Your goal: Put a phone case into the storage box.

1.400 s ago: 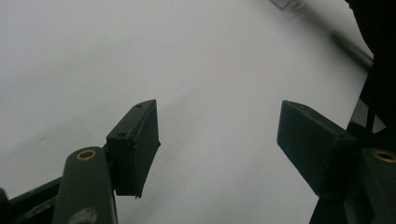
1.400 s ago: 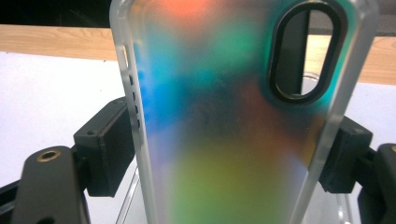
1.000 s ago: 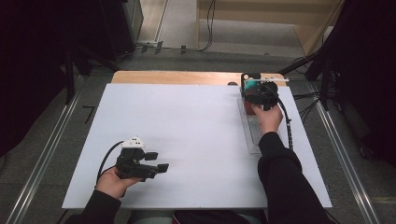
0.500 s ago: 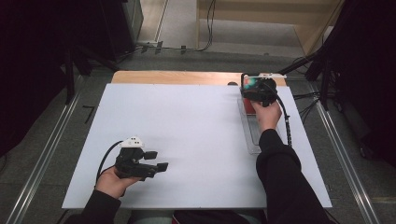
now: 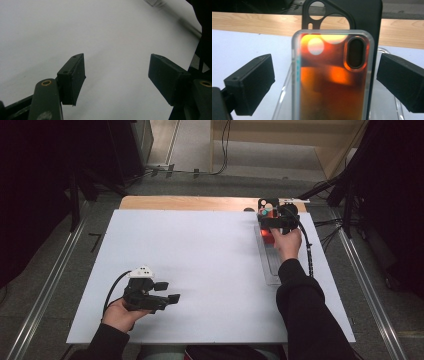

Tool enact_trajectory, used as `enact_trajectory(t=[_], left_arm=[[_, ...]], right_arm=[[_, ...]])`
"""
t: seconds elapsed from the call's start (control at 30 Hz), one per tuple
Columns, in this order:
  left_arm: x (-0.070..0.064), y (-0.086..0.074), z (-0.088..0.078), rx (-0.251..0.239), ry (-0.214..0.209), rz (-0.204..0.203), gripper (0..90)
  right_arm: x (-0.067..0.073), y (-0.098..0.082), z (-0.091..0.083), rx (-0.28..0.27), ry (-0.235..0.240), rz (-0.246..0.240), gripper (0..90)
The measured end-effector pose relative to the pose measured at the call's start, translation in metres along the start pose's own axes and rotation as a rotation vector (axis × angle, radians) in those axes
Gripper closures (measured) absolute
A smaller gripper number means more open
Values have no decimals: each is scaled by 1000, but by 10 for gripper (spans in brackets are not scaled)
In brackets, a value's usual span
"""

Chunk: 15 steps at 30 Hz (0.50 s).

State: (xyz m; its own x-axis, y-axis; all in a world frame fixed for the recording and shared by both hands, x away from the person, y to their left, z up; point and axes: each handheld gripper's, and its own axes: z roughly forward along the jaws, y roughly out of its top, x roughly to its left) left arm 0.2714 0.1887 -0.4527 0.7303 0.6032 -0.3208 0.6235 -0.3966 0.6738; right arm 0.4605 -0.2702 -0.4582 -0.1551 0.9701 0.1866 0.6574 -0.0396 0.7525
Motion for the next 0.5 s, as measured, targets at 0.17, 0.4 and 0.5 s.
enact_trajectory(t=[0.17, 0.4, 0.5], left_arm=[[0, 0, 0, 4, 3, -2, 296], [2, 0, -1, 0, 7, -5, 296], [2, 0, -2, -5, 4, -8, 296]], right_arm=[[4, 2, -8, 22, 19, -13, 2], [9, 6, -19, 43, 61, -22, 2], [13, 6, -23, 55, 81, -28, 3]])
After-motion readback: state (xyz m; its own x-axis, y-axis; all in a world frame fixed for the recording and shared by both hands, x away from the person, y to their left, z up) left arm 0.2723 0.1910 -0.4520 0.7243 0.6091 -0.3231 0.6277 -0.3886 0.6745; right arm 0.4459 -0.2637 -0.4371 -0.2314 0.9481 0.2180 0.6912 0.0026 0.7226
